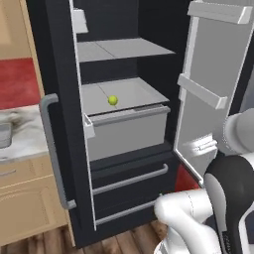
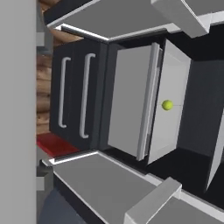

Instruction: Pick the peach and pear from the fridge and place them inside the tupperware on the counter.

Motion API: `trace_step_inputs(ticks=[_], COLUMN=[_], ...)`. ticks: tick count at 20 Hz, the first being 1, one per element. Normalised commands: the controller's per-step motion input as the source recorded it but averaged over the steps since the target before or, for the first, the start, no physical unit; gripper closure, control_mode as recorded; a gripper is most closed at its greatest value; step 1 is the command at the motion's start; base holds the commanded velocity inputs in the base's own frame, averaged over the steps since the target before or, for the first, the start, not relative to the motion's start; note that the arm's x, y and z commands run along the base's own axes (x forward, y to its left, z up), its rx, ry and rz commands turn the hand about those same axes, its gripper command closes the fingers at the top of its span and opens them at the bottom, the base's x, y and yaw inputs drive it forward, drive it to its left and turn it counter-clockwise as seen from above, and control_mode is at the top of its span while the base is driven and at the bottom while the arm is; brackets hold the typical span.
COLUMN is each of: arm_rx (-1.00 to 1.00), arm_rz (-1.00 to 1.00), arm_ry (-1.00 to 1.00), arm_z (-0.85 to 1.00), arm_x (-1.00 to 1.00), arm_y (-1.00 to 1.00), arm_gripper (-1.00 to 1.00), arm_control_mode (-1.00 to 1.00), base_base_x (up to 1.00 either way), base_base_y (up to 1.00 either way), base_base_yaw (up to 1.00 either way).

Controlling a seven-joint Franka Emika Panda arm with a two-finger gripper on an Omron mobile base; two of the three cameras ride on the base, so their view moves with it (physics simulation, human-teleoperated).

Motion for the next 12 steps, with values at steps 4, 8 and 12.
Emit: trace_step_inputs(ticks=[4, 8, 12], arm_rx=[0.00, 0.00, 0.00], arm_rz=[0.00, 0.00, 0.00], arm_ry=[0.00, 0.00, 0.00], arm_z=[0.00, 0.00, 0.00], arm_x=[0.00, 0.00, 0.00], arm_y=[0.00, 0.00, 0.00], arm_gripper=[-1.00, -1.00, -1.00], arm_control_mode=[1.00, 1.00, 1.00], base_base_x=[0.72, 0.67, 0.45], base_base_y=[-0.17, -0.34, -0.47], base_base_yaw=[0.17, 0.23, 0.24])
